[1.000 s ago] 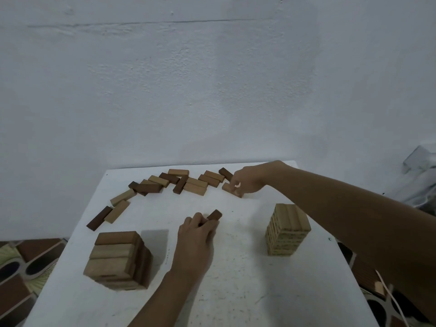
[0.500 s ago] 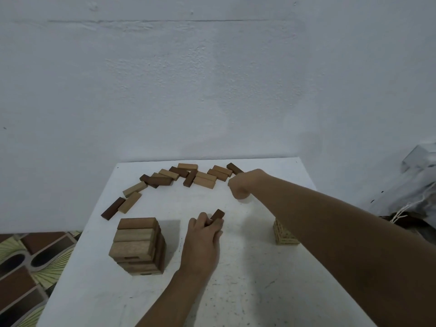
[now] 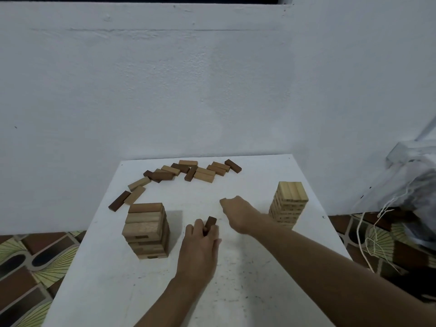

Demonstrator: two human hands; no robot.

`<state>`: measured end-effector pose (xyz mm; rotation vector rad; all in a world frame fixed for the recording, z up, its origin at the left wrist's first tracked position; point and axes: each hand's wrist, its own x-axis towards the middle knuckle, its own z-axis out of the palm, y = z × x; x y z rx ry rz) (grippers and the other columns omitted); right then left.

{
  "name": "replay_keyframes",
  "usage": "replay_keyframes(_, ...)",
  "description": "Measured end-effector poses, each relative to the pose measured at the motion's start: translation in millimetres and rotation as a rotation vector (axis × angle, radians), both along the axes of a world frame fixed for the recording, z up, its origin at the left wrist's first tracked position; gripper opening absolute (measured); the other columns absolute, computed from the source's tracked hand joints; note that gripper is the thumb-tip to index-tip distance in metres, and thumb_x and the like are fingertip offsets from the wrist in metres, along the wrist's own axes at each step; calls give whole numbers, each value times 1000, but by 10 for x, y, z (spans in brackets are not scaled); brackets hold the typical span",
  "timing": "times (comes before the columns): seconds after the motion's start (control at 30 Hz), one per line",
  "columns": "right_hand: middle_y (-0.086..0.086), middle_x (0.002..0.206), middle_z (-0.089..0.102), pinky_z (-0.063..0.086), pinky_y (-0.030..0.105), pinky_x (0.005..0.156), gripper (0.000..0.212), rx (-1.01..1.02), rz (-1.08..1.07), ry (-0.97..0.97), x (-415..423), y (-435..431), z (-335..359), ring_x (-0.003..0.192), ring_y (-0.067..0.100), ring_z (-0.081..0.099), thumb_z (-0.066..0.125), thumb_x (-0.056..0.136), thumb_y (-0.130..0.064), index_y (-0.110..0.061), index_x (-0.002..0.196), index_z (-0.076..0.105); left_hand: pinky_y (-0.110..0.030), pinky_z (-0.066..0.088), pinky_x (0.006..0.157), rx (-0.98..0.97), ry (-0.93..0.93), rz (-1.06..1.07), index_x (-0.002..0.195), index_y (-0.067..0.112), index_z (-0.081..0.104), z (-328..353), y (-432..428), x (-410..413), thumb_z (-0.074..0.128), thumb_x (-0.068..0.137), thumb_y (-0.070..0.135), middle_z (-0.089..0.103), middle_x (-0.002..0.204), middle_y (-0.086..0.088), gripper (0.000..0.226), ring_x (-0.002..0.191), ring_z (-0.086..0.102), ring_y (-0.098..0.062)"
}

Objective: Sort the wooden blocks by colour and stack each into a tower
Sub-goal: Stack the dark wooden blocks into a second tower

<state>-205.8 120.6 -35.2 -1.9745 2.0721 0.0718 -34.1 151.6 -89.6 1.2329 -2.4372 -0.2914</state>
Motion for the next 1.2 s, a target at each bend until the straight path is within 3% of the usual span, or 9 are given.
replay_keyframes(0.33, 10, 80, 59, 43, 36, 60, 25, -105, 27, -276, 178, 613, -75, 72, 28, 57, 53, 89, -8, -17, 68, 42, -24, 33, 80, 54, -228, -157, 150, 8, 31, 301, 295, 273, 39, 98, 49, 36, 126, -3, 67, 99, 29, -15)
replay_keyframes(0.43, 5, 79, 64, 54, 39, 74, 13, -105, 17, -369, 174, 782, -148, 76, 25, 62, 54, 89, -20, -9, 89, 59, -24, 44, 75, 86, -157, -219, 144, 13, 42, 193, 282, 401, 33, 98, 52, 33, 113, 5, 61, 95, 35, -11)
replay_keyframes(0.5, 7, 79, 69, 55, 45, 85, 32, -118, 32, -406, 159, 864, -178, 80, 27, 66, 52, 88, -27, 1, 96, 65, -20, 47, 70, 106, -47, -178, 130, 20, 55, 143, 300, 452, 41, 100, 55, 31, 102, 11, 48, 90, 41, -8)
replay_keyframes(0.57, 14, 84, 71, 53, 30, 92, 36, -138, 43, -429, 164, 946, -172, 84, 32, 68, 52, 91, -27, 4, 87, 69, -18, 44, 67, 92, 17, -125, 120, 24, 63, 110, 334, 469, 50, 99, 58, 33, 97, 12, 43, 86, 43, -7)
replay_keyframes(0.63, 19, 97, 71, 51, 18, 81, 35, -160, 39, -450, 143, 995, -171, 83, 30, 68, 57, 92, -28, 2, 81, 70, -19, 43, 67, 95, 43, -73, 119, 24, 67, 99, 371, 452, 53, 98, 59, 35, 97, 11, 43, 84, 43, -7)
replay_keyframes(0.8, 7, 111, 69, 55, 37, 80, 26, -242, 73, -454, 197, 1078, -131, 84, 18, 65, 76, 85, -31, -10, 99, 79, -16, 42, 70, 168, 83, -20, 121, 21, 66, 132, 440, 373, 50, 100, 56, 36, 98, 11, 44, 84, 46, -5)
replay_keyframes(1.0, 3, 96, 64, 55, 40, 78, 38, -160, 64, -433, 177, 970, -51, 83, 18, 58, 84, 74, -30, -12, 104, 68, -14, 35, 108, 311, 93, -220, 138, 21, 60, 155, 264, 465, 66, 97, 29, 30, 153, 12, 42, 128, 48, -6)
replay_keyframes(1.1, 3, 107, 57, 54, 37, 81, 63, -85, 61, -407, 163, 912, -26, 89, 19, 56, 87, 70, -37, -10, 119, 59, -8, 21, 107, 331, 47, -203, 140, 20, 60, 188, 146, 475, 68, 95, 24, 31, 163, 4, 46, 146, 37, -14)
replay_keyframes(1.2, 2, 103, 50, 46, 29, 71, 45, -27, 124, -377, 162, 842, -31, 87, 19, 52, 85, 70, -39, -12, 99, 64, -13, 24, 107, 384, 70, -232, 130, 20, 56, 194, 134, 462, 67, 95, 22, 34, 161, 7, 37, 147, 32, -8)
